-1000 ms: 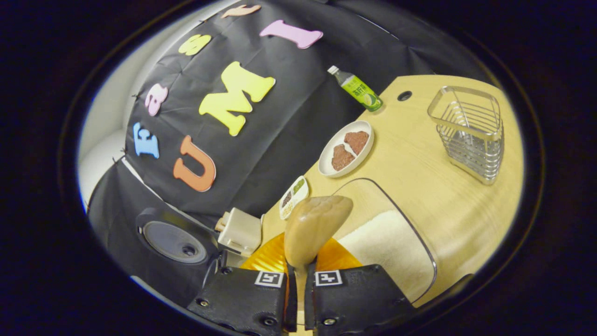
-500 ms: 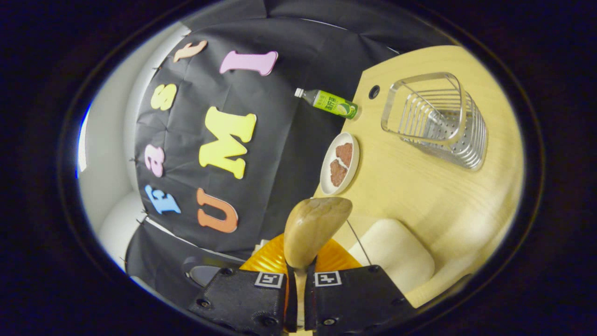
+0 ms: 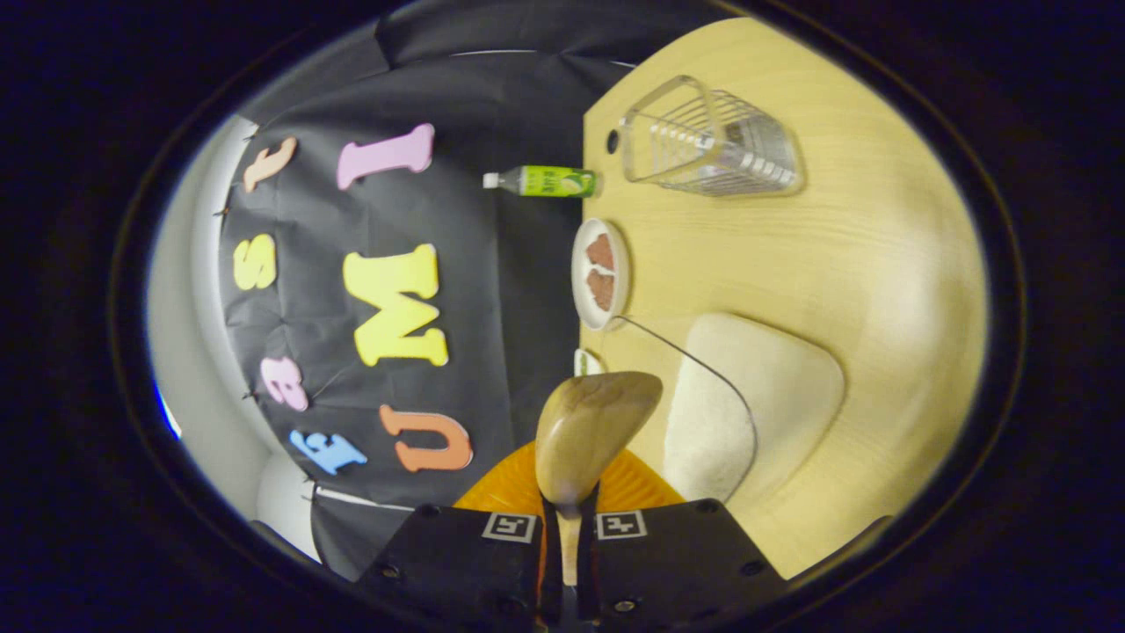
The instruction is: Close the left gripper, press the button to open the rice cooker; take a wooden spoon from the chopstick holder with the right hand, scoop a spoonful of rice and pour it into the rice cooker, then put the wooden spoon back into the chopstick holder.
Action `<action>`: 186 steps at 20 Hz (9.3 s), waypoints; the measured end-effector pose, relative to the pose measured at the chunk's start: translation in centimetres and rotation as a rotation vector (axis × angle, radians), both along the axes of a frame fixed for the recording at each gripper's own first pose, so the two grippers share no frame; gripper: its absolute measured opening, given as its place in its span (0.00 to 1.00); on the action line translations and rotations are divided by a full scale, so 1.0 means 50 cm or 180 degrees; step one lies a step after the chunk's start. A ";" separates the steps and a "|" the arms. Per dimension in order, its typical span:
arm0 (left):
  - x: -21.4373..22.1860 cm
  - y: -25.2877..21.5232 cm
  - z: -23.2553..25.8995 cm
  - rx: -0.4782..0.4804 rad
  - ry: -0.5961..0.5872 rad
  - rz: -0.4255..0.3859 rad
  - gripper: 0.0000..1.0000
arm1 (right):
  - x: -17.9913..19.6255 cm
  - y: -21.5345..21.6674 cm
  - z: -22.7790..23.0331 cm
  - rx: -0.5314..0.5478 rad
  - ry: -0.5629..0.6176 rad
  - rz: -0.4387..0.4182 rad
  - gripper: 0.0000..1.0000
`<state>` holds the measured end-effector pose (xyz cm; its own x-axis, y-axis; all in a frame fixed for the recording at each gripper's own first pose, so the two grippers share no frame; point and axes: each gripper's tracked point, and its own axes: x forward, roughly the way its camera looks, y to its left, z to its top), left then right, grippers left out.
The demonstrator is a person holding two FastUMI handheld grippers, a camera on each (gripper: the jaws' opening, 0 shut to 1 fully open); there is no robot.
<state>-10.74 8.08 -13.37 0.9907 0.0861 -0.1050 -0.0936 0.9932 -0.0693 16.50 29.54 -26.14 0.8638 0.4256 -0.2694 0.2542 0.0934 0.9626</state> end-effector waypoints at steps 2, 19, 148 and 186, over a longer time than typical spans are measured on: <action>-0.007 0.007 0.000 0.0011 -0.0008 0.0014 0.95 | -0.016 0.046 0.056 0.0208 -0.0279 0.0141 0.11; -0.057 0.161 -0.022 -0.0150 0.0015 0.0368 0.95 | -0.041 0.429 0.130 -0.0605 -0.0991 0.0816 0.12; 0.664 0.000 0.431 0.0248 -0.0998 0.0070 0.96 | -0.250 -0.406 0.361 -0.4025 -0.2504 0.0164 1.00; 0.667 0.002 0.075 -0.0163 0.0630 0.0035 0.99 | -0.400 -0.444 0.356 -0.4461 -0.2200 -0.0113 1.00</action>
